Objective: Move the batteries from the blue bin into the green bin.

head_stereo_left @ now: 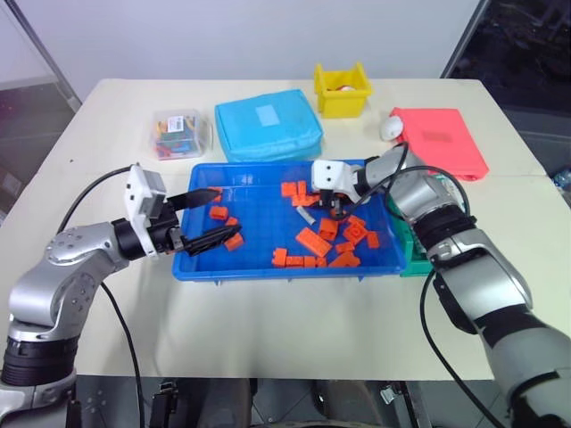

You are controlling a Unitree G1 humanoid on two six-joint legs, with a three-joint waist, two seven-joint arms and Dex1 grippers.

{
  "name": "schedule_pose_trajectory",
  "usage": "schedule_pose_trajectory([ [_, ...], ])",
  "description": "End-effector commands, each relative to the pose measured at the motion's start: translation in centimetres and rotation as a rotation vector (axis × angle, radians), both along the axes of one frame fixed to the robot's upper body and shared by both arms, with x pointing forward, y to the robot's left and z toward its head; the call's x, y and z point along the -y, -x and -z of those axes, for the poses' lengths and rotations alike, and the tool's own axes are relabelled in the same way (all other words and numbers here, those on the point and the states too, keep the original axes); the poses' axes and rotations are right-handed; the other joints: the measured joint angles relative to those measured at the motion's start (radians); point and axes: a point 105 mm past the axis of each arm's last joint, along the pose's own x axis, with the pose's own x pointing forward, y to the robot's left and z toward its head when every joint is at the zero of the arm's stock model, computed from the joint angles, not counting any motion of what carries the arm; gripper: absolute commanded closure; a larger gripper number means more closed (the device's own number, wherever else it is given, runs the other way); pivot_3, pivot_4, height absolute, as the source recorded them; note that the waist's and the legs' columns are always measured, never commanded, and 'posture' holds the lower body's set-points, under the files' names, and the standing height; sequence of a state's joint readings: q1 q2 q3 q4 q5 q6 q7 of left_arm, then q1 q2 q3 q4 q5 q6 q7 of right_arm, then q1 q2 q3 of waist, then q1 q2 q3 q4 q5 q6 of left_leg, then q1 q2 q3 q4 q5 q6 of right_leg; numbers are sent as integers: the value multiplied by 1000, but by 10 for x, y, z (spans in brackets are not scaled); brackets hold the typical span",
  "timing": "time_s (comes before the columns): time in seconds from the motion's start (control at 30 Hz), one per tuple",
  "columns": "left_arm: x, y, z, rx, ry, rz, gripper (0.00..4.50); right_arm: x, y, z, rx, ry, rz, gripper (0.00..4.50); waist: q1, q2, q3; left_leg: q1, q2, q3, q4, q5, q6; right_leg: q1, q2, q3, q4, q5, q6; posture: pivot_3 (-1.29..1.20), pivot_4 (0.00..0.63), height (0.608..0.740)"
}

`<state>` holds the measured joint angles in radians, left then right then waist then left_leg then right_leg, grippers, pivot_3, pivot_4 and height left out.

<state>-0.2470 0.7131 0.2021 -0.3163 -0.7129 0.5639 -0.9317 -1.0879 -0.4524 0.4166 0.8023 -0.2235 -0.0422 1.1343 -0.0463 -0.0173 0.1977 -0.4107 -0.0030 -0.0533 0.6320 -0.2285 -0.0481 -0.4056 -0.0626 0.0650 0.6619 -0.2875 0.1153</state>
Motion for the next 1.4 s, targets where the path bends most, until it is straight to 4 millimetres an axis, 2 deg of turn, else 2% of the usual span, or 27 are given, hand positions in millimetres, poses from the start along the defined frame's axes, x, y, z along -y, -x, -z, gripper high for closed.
schedule_pose_trajectory([
  [0.03,-1,3,-10,38,12,2,0,-3,-5,-22,56,-33,-3,3242,0,0,0,0,0,0,0,0,0,0,0,0,0,0,0,0,150,740],
  [0.27,0,1,-10,40,14,-2,0,-2,-9,-27,86,-30,10,3242,-2,0,0,0,0,0,0,0,0,0,0,0,0,0,0,0,150,740],
  [0.4,0,0,-11,44,15,-6,0,-2,-10,-24,73,-28,16,4475,-1,0,0,0,0,0,0,0,0,0,0,0,0,0,0,0,150,740],
  [0.67,-1,1,-10,44,14,-15,0,2,-16,-28,106,-33,56,4475,-2,0,0,0,0,0,0,0,0,0,0,0,0,0,0,0,150,740],
  [0.83,-1,2,-9,42,16,-16,0,1,-17,-47,140,-77,58,4475,-1,0,0,0,0,0,0,0,0,0,0,0,0,0,0,0,150,740],
  [0.97,-1,5,-8,35,2,-3,0,-1,2,-68,97,-119,-2,4475,0,0,0,0,0,0,0,0,0,0,0,0,0,0,0,0,150,740],
  [1.1,-3,7,-5,30,-43,10,0,4,34,-65,11,-100,-62,4475,5,0,0,0,0,-2,-1,0,0,0,0,0,0,0,0,0,150,740],
  [1.2,-5,7,-4,32,-64,15,0,7,53,-59,-24,-86,-77,3575,5,0,0,0,0,-2,0,0,0,1,0,-2,0,0,0,0,150,740],
  [1.33,-4,6,-5,34,-61,19,0,10,72,-41,-84,-76,-63,1732,2,0,0,0,0,-1,0,0,0,1,0,-1,-1,0,0,0,150,740],
  [1.4,-4,5,-4,33,-60,22,0,8,77,-33,-102,-74,-56,1732,1,0,0,0,0,-1,0,0,0,1,0,-1,-1,0,0,0,150,740],
])
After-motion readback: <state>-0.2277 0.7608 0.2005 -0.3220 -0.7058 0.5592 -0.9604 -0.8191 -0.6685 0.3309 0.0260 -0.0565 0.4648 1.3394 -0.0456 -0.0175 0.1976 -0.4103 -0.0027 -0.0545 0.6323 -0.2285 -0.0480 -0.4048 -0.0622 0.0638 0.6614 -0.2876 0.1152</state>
